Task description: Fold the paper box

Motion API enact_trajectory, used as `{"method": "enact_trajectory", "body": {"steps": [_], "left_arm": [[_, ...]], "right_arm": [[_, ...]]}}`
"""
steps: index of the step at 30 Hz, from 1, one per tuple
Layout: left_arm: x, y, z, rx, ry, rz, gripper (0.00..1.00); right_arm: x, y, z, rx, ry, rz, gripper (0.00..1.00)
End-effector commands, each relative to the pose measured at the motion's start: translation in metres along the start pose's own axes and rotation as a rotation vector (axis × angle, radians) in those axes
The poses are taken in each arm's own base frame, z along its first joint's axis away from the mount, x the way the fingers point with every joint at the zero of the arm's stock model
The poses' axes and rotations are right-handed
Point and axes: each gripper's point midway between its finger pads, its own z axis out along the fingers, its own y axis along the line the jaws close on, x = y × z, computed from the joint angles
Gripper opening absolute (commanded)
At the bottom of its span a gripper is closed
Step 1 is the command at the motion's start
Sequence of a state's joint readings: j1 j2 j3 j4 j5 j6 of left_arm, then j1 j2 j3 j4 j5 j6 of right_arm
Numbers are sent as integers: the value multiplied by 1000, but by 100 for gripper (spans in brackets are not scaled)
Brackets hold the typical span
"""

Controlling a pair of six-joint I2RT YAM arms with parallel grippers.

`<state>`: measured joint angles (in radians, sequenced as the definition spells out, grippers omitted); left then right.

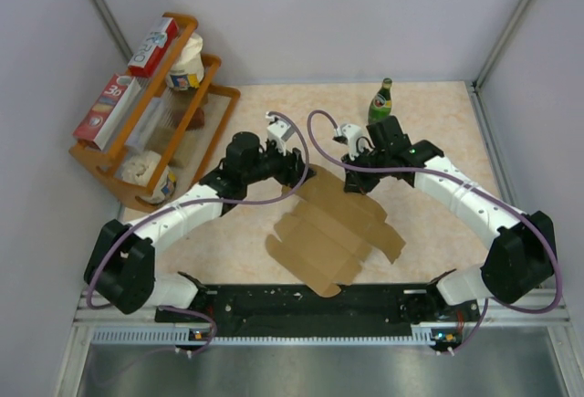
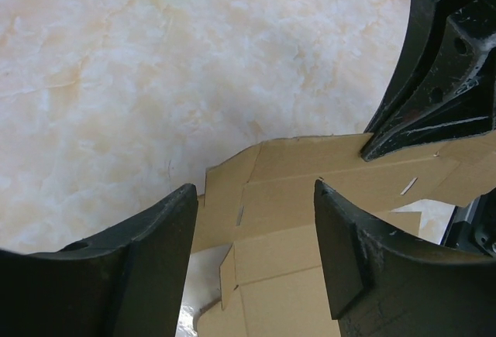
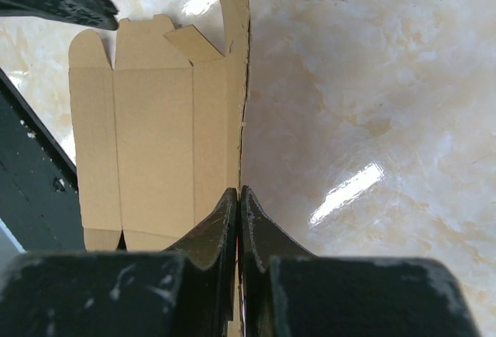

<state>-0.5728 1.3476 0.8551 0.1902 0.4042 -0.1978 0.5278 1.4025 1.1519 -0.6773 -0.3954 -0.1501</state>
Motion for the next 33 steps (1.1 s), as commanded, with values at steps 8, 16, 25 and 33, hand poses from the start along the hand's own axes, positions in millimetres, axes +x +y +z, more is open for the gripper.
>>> {"method": "enact_trajectory", "body": {"steps": [8,16,25,33], "left_arm": [[-22,5,18,56,-46,102,64],[-19,13,24,43,-40,112,70],[-16,4,31,123,-31,95,60],[-14,-2,26,137,-21,85,49]], "right_arm": [[-7,13,-4,-48,-27,-38,0],[-7,14,-3,-61,-27,-35,0],[-8,14,-4,-59,-29,-39,0],[-8,14,-2,-58,-24,-34,0]]}}
